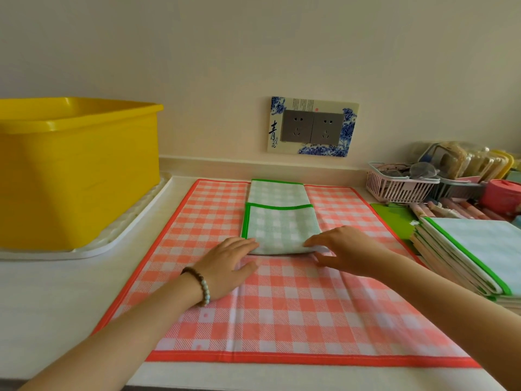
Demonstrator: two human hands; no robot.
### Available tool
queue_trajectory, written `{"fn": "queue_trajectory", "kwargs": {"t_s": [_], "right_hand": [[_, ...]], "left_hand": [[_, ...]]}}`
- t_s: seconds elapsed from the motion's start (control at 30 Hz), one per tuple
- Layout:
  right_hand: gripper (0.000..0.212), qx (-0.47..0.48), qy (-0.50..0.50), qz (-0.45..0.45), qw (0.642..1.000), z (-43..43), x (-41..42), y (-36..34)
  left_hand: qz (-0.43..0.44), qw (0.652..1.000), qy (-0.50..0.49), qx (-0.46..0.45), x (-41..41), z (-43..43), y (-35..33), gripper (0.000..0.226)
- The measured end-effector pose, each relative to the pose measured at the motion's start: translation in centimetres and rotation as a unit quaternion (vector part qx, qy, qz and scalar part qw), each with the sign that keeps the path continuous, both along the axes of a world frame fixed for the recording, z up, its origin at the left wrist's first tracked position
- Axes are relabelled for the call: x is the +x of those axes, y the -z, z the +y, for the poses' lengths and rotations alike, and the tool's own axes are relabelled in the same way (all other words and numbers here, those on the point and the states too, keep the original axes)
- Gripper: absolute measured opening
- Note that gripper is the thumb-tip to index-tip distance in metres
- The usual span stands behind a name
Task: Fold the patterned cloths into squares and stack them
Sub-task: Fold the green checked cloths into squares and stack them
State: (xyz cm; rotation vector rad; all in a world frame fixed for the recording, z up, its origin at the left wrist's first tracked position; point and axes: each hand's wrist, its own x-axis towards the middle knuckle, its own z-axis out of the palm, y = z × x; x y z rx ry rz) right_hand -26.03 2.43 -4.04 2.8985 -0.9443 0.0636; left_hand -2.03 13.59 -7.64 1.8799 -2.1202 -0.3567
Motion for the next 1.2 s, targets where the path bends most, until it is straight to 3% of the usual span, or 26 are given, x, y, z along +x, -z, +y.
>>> {"fn": "queue_trajectory", "kwargs": {"t_s": [0.13, 0.27, 0.47, 0.6, 0.67, 0.8, 0.9, 1.0, 1.2], "right_hand": [[0.031, -0.019, -0.01, -0.057, 0.998, 0.1, -0.5, 0.4], [0.026, -0.051, -0.057, -0.147, 0.986, 2.2, -2.3, 0.4], [0.032, -0.03, -0.127, -0.207, 0.97, 7.4, -5.1, 0.2], [0.03, -0.061, -0.159, -0.247, 0.954, 7.9, -6.0, 0.9], [0.035, -0.063, -0.156, -0.24, 0.956, 7.2, -6.4, 1.3], [0.066, 0.006, -0.078, -0.154, 0.985, 5.4, -6.3, 1.7], [0.055, 0.025, -0.057, -0.079, 0.995, 4.8, -5.3, 1.5], [0.06, 0.037, -0.066, -0.016, 0.997, 4.2, -4.8, 1.8], [0.057, 0.056, -0.053, -0.013, 0.997, 3.8, -5.1, 2.3]], "left_hand": [[0.059, 0.998, -0.008, 0.009, 0.3, 0.3, -0.5, 0.055], [0.049, 0.999, 0.004, -0.021, 0.7, 0.6, -0.8, 0.06], [-0.066, 0.994, 0.076, -0.051, 0.9, 0.0, -0.7, 0.091], [-0.09, 0.99, 0.091, -0.054, 0.6, 0.4, -0.4, 0.094], [-0.097, 0.989, 0.092, -0.064, 0.4, 0.8, -0.4, 0.093], [-0.119, 0.984, 0.119, -0.064, -0.1, 1.9, -0.8, 0.083], [-0.129, 0.978, 0.146, -0.072, -0.2, 2.5, -0.7, 0.08], [-0.107, 0.976, 0.176, -0.074, 0.0, 2.6, -0.4, 0.063], [-0.095, 0.986, 0.135, -0.023, 0.1, 2.6, -0.7, 0.061]]}}
